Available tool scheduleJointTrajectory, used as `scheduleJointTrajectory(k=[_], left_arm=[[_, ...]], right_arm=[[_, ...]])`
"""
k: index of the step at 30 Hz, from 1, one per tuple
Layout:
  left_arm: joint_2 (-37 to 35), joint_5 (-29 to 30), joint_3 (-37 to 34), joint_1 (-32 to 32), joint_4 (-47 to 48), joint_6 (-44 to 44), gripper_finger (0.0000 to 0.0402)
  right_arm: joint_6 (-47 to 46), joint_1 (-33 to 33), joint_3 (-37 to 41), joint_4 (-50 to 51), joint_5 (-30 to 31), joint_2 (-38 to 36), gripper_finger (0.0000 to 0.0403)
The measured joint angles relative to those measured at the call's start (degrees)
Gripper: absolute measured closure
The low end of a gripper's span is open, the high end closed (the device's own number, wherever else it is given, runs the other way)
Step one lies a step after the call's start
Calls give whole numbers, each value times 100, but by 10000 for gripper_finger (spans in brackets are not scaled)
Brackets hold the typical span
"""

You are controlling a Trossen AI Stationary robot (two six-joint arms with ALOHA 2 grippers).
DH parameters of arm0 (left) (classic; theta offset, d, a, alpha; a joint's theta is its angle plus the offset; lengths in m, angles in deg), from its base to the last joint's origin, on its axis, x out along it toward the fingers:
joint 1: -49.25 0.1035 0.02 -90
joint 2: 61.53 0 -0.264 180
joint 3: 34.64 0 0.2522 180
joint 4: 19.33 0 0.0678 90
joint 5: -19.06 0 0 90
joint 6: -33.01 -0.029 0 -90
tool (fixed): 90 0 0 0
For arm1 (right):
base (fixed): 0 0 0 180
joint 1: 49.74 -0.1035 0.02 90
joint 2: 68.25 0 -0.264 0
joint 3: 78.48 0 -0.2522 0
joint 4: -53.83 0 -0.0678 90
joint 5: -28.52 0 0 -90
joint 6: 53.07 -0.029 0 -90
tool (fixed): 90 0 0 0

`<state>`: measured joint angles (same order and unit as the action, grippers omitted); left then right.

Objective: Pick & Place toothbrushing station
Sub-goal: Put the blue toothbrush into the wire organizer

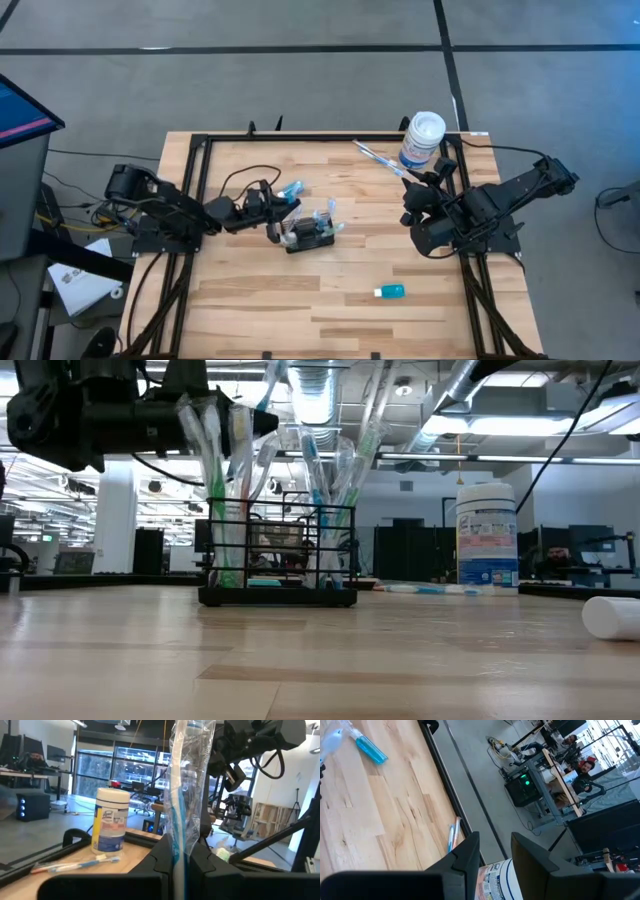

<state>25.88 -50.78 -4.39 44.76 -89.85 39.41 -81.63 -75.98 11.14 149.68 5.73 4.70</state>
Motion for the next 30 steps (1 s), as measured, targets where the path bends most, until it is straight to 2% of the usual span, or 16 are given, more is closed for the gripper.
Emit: scheduleJointTrajectory(k=[6,15,30], left_arm=[[75,0,-96,-40,-226,-34,393],[-58,46,-633,-40,-554,-28,393],[-80,-54,-623,28,-567,-16,393]], right_arm=[[0,0,0,0,-5,0,301],[0,0,0,2,-6,0,301],[0,0,0,0,-2,0,301]])
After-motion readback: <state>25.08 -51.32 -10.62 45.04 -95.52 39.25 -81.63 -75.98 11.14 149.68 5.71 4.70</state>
